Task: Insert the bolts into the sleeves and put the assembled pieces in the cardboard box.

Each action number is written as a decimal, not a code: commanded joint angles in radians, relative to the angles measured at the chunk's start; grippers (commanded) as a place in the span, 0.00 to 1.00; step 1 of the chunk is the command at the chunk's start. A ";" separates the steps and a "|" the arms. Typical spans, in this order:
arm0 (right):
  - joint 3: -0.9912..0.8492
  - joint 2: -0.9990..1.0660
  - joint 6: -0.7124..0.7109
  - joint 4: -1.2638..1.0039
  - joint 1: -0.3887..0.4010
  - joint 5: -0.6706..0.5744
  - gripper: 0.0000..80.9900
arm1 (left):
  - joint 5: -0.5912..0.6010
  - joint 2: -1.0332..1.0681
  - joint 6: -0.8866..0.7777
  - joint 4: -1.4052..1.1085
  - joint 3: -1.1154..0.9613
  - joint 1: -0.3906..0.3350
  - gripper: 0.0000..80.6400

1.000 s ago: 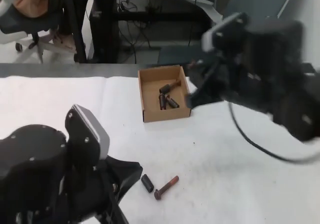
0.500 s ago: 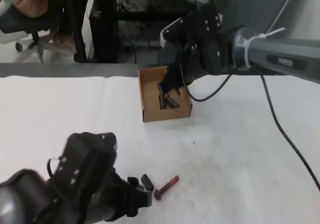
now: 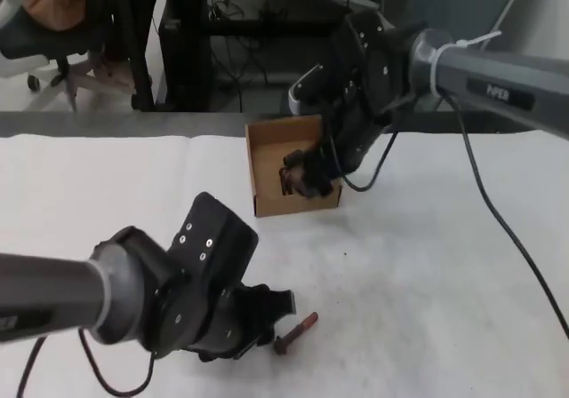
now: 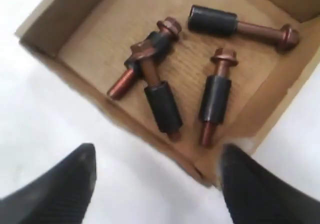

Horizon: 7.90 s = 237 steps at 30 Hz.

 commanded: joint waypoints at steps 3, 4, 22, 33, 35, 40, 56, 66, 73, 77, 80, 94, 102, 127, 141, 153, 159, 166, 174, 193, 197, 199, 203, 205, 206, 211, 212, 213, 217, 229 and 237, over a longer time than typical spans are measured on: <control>-0.012 -0.054 -0.172 0.184 -0.022 -0.109 0.82 | -0.034 0.039 -0.074 0.032 -0.017 0.001 0.44; -0.012 -0.059 -0.199 0.228 -0.026 -0.144 0.82 | -0.034 0.050 -0.095 0.032 -0.017 0.001 0.44; -0.012 -0.099 -0.310 0.472 -0.031 -0.430 0.82 | 0.023 0.104 -0.244 -0.031 -0.076 -0.016 0.44; -0.012 -0.102 -0.317 0.519 -0.035 -0.589 0.82 | 0.002 0.104 -0.298 -0.006 -0.164 -0.016 0.44; -0.012 -0.104 -0.317 0.530 -0.041 -0.628 0.82 | -0.019 0.104 -0.298 0.020 -0.170 -0.016 0.44; -0.012 -0.128 -0.317 0.543 -0.064 -0.817 0.82 | -0.033 0.120 -0.298 0.062 -0.169 -0.016 0.44; 0.027 -0.352 -0.635 0.794 -0.190 -1.458 0.82 | 0.056 0.254 -0.293 0.177 -0.234 -0.016 0.43; 0.041 -0.420 -0.646 0.794 -0.198 -1.347 0.64 | -0.053 0.190 0.014 0.192 -0.236 -0.037 0.02; 0.129 -0.420 -0.637 0.750 -0.162 -0.919 0.28 | -0.348 -0.112 0.255 0.179 -0.165 -0.017 0.02; 0.191 -0.420 -0.468 0.561 -0.068 -0.512 0.28 | -0.330 -0.353 0.331 0.095 -0.029 0.044 0.02; 0.222 -0.420 -0.456 0.480 0.009 -0.273 0.30 | -0.254 -0.578 0.414 0.047 0.086 0.089 0.02; 0.245 -0.287 -0.554 0.196 0.305 0.073 0.72 | -0.004 -1.438 0.601 -0.006 0.249 0.154 0.02; 0.245 -0.155 -0.573 0.222 0.317 0.128 0.72 | 0.035 -1.526 0.601 0.149 0.251 0.152 0.02; 0.245 -0.129 -0.342 0.136 0.340 -0.064 0.01 | 0.058 -1.524 0.687 0.245 0.265 0.152 0.02; 0.397 -0.630 -0.024 -0.278 0.303 -0.150 0.01 | 0.182 -1.381 0.651 -0.221 0.610 0.152 0.02; 1.036 -0.928 0.511 -1.308 0.367 -0.121 0.01 | 0.292 -0.973 0.615 -0.711 0.654 0.150 0.02; 1.096 -0.926 0.536 -1.445 0.407 -0.106 0.01 | 0.350 -0.719 0.553 -0.993 0.649 0.136 0.02; 1.096 -0.926 0.559 -1.421 0.420 -0.104 0.01 | 0.350 -0.530 0.531 -1.207 0.604 -0.006 0.02; 1.096 -0.926 0.559 -1.301 0.420 -0.104 0.01 | 0.276 -0.499 0.533 -1.224 0.577 -0.076 0.02; 1.102 -0.926 0.597 -1.236 0.443 -0.108 0.01 | 0.226 -0.499 0.557 -1.303 0.577 -0.069 0.02; 1.102 -0.926 0.597 -1.217 0.466 -0.104 0.01 | 0.226 -0.499 0.557 -1.303 0.577 -0.069 0.02; 1.105 -0.926 0.597 -1.187 0.472 -0.097 0.01 | 0.221 -0.499 0.560 -1.303 0.572 -0.069 0.02; 1.105 -0.926 0.594 -1.136 0.483 -0.102 0.04 | 0.219 -0.499 0.573 -1.303 0.547 -0.069 0.02; 1.105 -0.926 0.601 -1.142 0.483 -0.112 0.25 | 0.219 -0.499 0.576 -1.303 0.538 -0.069 0.02; 1.105 -0.928 0.606 -1.146 0.483 -0.109 0.43 | 0.219 -0.499 0.576 -1.300 0.536 -0.069 0.02; 1.105 -0.950 0.652 -1.140 0.483 -0.037 0.86 | 0.215 -0.499 0.576 -1.299 0.537 -0.069 0.02; 1.105 -0.960 0.652 -1.140 0.483 -0.037 0.86 | 0.209 -0.499 0.576 -1.299 0.537 -0.069 0.02; 1.105 -0.973 0.652 -1.147 0.483 -0.037 0.86 | 0.204 -0.499 0.578 -1.299 0.537 -0.069 0.02; 1.105 -1.064 0.639 -1.220 0.483 -0.038 0.86 | 0.153 -0.496 0.612 -1.279 0.532 -0.069 0.02; 1.105 -1.427 0.572 -0.867 0.483 0.105 0.86 | 0.159 -0.201 0.644 -0.805 0.088 0.149 0.02; 1.105 -1.562 0.565 -0.541 0.483 0.185 0.86 | 0.151 0.148 0.739 -0.569 -0.336 0.197 0.02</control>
